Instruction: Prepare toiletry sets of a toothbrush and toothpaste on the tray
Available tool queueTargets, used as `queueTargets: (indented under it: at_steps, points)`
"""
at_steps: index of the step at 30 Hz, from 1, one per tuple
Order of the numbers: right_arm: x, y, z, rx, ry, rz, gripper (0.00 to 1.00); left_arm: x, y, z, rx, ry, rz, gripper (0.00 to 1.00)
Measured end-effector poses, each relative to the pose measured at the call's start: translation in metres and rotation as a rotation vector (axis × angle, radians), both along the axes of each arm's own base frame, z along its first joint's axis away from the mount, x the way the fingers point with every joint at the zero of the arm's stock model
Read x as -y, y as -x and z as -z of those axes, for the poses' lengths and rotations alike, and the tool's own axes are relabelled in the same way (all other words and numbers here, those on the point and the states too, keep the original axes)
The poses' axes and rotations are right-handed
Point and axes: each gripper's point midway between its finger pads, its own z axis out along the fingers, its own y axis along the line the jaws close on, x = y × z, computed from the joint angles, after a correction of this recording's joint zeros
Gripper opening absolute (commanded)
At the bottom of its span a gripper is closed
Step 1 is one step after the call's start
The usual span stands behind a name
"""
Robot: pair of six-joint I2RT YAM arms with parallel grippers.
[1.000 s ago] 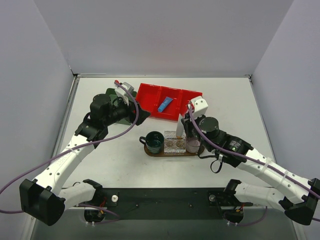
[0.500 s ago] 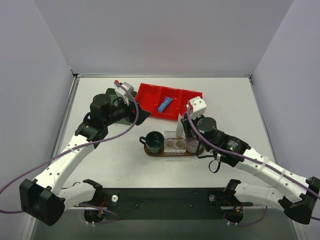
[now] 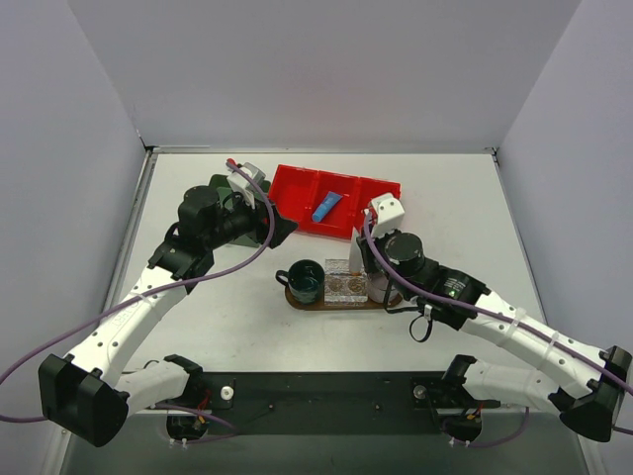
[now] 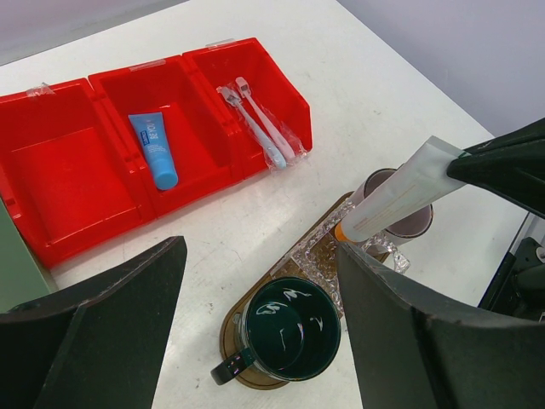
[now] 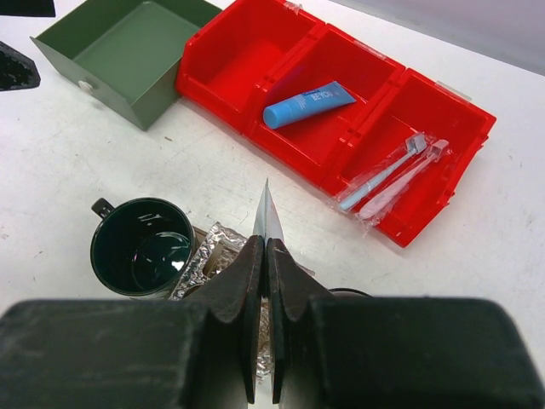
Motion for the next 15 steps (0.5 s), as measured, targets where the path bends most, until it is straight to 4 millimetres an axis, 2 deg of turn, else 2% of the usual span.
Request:
queueTargets:
  at_steps: [15]
  points:
    - [-0.001, -0.001, 0.016, -0.012, 0.016, 0.001, 0.0, 0.0, 0.0, 0.0, 0.001, -0.001, 0.0, 0.81]
